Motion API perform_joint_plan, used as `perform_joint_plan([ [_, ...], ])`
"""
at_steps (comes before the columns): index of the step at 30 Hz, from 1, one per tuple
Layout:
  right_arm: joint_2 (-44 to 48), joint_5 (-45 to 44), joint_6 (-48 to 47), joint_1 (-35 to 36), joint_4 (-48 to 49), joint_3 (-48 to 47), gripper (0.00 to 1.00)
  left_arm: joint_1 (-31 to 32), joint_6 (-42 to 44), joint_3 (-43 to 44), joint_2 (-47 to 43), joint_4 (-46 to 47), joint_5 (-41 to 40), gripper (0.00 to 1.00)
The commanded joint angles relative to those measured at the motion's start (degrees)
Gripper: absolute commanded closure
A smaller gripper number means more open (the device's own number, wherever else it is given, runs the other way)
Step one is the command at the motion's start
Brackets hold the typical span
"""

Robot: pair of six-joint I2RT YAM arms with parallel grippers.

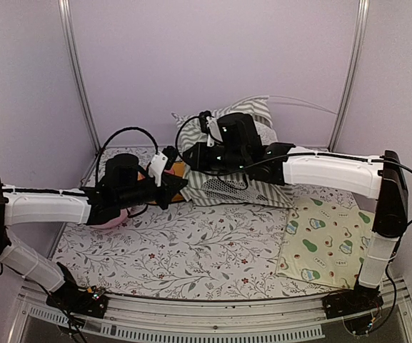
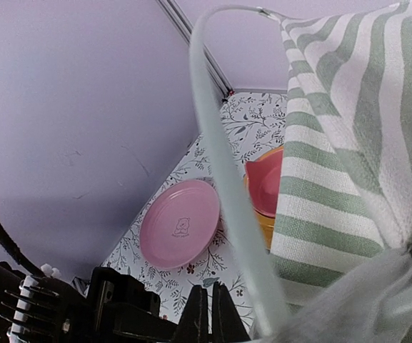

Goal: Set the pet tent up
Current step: Attach the tent pole to the pole socket of the pet tent.

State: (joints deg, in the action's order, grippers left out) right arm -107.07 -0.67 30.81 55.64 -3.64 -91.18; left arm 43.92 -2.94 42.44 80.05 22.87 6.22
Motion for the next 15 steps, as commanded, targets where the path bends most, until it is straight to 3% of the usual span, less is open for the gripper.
perform_joint_plan([
  [1, -2.1, 2.1, -2.5, 2.6, -2.2, 4.0, 1.0, -0.1, 1.3, 6.9, -4.6, 8.0, 2.4, 0.93],
  [6, -2.5, 2.6, -2.2, 2.9, -1.9, 4.3, 1.0, -0.8, -0.2, 7.1, -3.7, 8.7, 3.2, 0.92],
  [13, 0.1, 2.7, -2.3, 2.4, -2.6, 3.3, 1.0, -0.9, -0.7, 5.7, -1.6, 8.3, 1.8, 1.0],
  [15, 1.7, 4.0, -1.9, 1.8, -2.5, 3.2, 0.89, -0.8, -1.3, 4.2, -1.3, 8.5, 1.3, 1.0],
])
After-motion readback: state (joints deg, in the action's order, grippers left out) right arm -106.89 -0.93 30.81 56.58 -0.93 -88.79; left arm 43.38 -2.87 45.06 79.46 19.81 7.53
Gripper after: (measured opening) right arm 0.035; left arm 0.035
